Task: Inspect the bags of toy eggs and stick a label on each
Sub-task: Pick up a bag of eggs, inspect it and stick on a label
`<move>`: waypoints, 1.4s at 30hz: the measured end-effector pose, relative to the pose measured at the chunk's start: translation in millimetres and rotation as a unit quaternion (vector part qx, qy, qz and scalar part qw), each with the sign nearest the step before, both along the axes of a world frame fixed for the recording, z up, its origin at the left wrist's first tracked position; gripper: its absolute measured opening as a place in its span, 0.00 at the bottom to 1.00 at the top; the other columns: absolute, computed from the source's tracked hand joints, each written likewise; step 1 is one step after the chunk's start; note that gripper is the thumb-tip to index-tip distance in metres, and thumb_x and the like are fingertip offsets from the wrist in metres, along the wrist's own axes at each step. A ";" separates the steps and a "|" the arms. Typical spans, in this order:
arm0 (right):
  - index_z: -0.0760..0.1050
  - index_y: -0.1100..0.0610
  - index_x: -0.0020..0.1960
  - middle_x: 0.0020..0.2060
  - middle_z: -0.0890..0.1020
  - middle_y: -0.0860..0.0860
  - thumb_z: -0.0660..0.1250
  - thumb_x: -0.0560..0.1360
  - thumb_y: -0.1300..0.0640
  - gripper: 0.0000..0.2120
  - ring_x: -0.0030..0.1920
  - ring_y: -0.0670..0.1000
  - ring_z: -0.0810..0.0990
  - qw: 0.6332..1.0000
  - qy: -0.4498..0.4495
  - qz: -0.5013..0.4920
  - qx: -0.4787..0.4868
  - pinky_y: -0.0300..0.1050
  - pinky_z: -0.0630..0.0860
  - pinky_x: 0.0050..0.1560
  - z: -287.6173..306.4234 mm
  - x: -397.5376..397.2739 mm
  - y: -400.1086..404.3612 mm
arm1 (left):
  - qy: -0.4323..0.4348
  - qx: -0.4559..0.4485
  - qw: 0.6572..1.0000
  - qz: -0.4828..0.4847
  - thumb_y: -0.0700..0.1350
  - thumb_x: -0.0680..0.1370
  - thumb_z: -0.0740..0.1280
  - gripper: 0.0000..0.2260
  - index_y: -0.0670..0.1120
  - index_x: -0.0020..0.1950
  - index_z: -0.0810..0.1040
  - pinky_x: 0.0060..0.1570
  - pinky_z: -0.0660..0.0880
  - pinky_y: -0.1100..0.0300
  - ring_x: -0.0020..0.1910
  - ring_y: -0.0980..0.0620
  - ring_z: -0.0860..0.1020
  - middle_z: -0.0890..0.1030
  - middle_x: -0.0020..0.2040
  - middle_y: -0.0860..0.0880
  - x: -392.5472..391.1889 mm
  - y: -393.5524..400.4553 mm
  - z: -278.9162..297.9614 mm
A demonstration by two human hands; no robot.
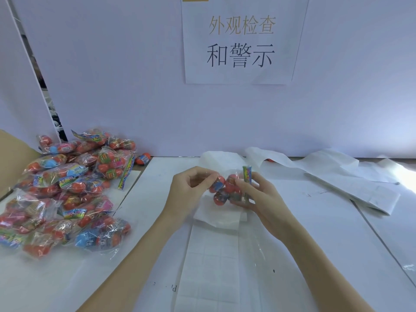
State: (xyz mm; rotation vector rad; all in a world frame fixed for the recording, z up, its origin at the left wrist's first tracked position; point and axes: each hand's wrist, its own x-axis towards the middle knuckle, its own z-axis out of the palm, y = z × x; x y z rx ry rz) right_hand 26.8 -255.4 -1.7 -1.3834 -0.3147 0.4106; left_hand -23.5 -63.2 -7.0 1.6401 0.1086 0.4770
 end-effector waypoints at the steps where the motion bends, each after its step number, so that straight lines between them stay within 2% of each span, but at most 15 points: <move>1: 0.81 0.58 0.59 0.51 0.87 0.59 0.70 0.82 0.52 0.11 0.49 0.64 0.86 1.000 -0.005 -0.016 -0.015 0.56 0.85 0.54 1.1 -1.4 1.5 | 0.000 0.003 1.000 -0.008 0.41 0.79 0.74 0.03 0.46 0.48 0.88 0.49 0.79 0.66 0.48 0.53 0.86 0.88 0.46 0.50 -0.6 -1.9 0.1; 3: 0.80 0.60 0.53 0.44 0.87 0.54 0.71 0.81 0.48 0.14 0.39 0.57 0.85 0.998 -0.021 -0.057 -0.030 0.46 0.82 0.39 1.0 -1.7 3.0 | 0.003 0.004 1.000 -0.017 0.42 0.78 0.75 0.03 0.48 0.46 0.89 0.50 0.79 0.65 0.49 0.53 0.85 0.88 0.47 0.51 0.0 -6.1 -0.9; 6: 0.75 0.65 0.45 0.38 0.84 0.54 0.71 0.81 0.52 0.16 0.37 0.54 0.80 0.994 -0.021 -0.107 -0.021 0.45 0.76 0.38 -1.9 1.0 1.3 | 0.013 -0.015 1.000 0.006 0.43 0.77 0.76 0.03 0.50 0.44 0.89 0.47 0.80 0.64 0.46 0.55 0.84 0.87 0.47 0.52 2.2 -9.2 -3.0; 9: 0.76 0.63 0.42 0.37 0.84 0.54 0.71 0.81 0.54 0.14 0.34 0.53 0.81 0.992 0.002 -0.129 0.004 0.38 0.74 0.30 -2.7 2.2 1.8 | 0.017 -0.028 0.999 0.013 0.43 0.79 0.74 0.04 0.48 0.47 0.89 0.46 0.81 0.63 0.44 0.52 0.86 0.88 0.44 0.49 4.6 -11.2 -6.0; 14: 0.77 0.66 0.49 0.43 0.87 0.59 0.68 0.83 0.51 0.16 0.41 0.56 0.85 0.991 0.001 -0.135 0.010 0.49 0.82 0.42 -5.3 0.4 7.2 | 0.013 0.008 0.999 0.041 0.41 0.82 0.71 0.06 0.47 0.47 0.86 0.51 0.82 0.59 0.48 0.50 0.86 0.87 0.45 0.51 7.8 -14.0 -14.3; 19: 0.82 0.57 0.57 0.46 0.88 0.53 0.67 0.82 0.43 0.17 0.47 0.54 0.88 0.995 -0.046 -0.085 -0.019 0.49 0.85 0.52 -3.8 -1.0 6.5 | 0.018 0.016 0.997 0.080 0.39 0.82 0.71 0.04 0.41 0.48 0.82 0.53 0.83 0.54 0.49 0.44 0.85 0.86 0.46 0.45 10.0 -11.3 -18.7; 21: 0.80 0.58 0.62 0.49 0.89 0.54 0.72 0.80 0.49 0.16 0.50 0.55 0.88 0.996 -0.035 -0.087 -0.009 0.50 0.84 0.55 -4.9 -1.8 10.1 | 0.016 -0.009 0.996 0.087 0.39 0.82 0.70 0.05 0.39 0.47 0.80 0.50 0.83 0.56 0.49 0.45 0.85 0.85 0.46 0.42 10.3 -11.4 -17.9; 24: 0.81 0.58 0.58 0.47 0.88 0.58 0.75 0.78 0.55 0.11 0.47 0.56 0.88 0.993 -0.027 -0.110 -0.007 0.53 0.83 0.57 -5.3 -0.8 9.6 | 0.043 -0.022 0.997 0.057 0.38 0.82 0.67 0.06 0.38 0.46 0.78 0.52 0.78 0.56 0.47 0.50 0.84 0.84 0.45 0.43 9.6 -10.4 -17.5; 26: 0.82 0.60 0.57 0.47 0.88 0.59 0.74 0.79 0.52 0.13 0.44 0.55 0.85 0.996 -0.018 -0.089 0.004 0.52 0.80 0.55 -4.0 0.1 5.5 | 0.057 -0.048 0.997 0.014 0.42 0.83 0.67 0.06 0.40 0.49 0.80 0.54 0.76 0.56 0.47 0.52 0.84 0.84 0.46 0.47 8.2 -11.3 -16.3; 29: 0.79 0.67 0.56 0.50 0.86 0.63 0.72 0.78 0.45 0.23 0.43 0.54 0.82 0.998 -0.027 -0.058 -0.001 0.51 0.75 0.50 -1.8 -0.8 4.4 | 0.051 -0.059 0.996 -0.032 0.50 0.83 0.69 0.07 0.48 0.56 0.83 0.51 0.76 0.62 0.44 0.54 0.83 0.85 0.45 0.53 6.8 -12.9 -14.5; 31: 0.79 0.67 0.56 0.51 0.86 0.63 0.72 0.76 0.41 0.28 0.44 0.54 0.82 0.998 -0.034 -0.047 -0.016 0.52 0.76 0.50 -1.9 -3.5 6.8 | 0.038 -0.057 0.997 -0.044 0.49 0.82 0.72 0.05 0.50 0.52 0.86 0.47 0.77 0.66 0.42 0.56 0.82 0.86 0.43 0.52 6.1 -12.5 -13.6; 32: 0.80 0.66 0.56 0.50 0.86 0.62 0.71 0.76 0.40 0.28 0.44 0.54 0.83 0.998 -0.032 -0.048 -0.021 0.52 0.77 0.50 -2.2 -4.4 7.8 | 0.033 -0.054 0.997 -0.044 0.48 0.81 0.72 0.04 0.51 0.49 0.87 0.45 0.77 0.66 0.42 0.56 0.82 0.86 0.43 0.50 5.7 -11.9 -13.5; 36: 0.87 0.56 0.50 0.47 0.89 0.56 0.67 0.83 0.49 0.14 0.44 0.53 0.86 0.996 -0.001 -0.083 -0.022 0.50 0.80 0.49 -4.1 -1.6 7.5 | 0.027 -0.042 0.998 -0.024 0.45 0.80 0.73 0.08 0.50 0.41 0.85 0.45 0.77 0.64 0.42 0.54 0.82 0.86 0.42 0.47 5.6 -11.0 -12.4; 39: 0.89 0.51 0.46 0.44 0.89 0.54 0.67 0.82 0.49 0.14 0.40 0.53 0.86 0.995 0.035 -0.087 -0.027 0.44 0.82 0.38 -3.1 -1.1 6.2 | 0.024 -0.038 0.999 -0.006 0.45 0.80 0.74 0.09 0.50 0.39 0.84 0.42 0.74 0.67 0.41 0.55 0.80 0.84 0.40 0.50 6.6 -11.7 -12.3; 42: 0.89 0.51 0.49 0.46 0.89 0.54 0.65 0.84 0.45 0.16 0.39 0.50 0.87 0.996 0.023 -0.078 -0.027 0.40 0.81 0.37 -2.6 -2.4 6.1 | 0.027 -0.037 0.999 0.024 0.46 0.79 0.75 0.10 0.47 0.39 0.84 0.41 0.74 0.63 0.39 0.55 0.79 0.83 0.39 0.48 7.8 -12.1 -15.2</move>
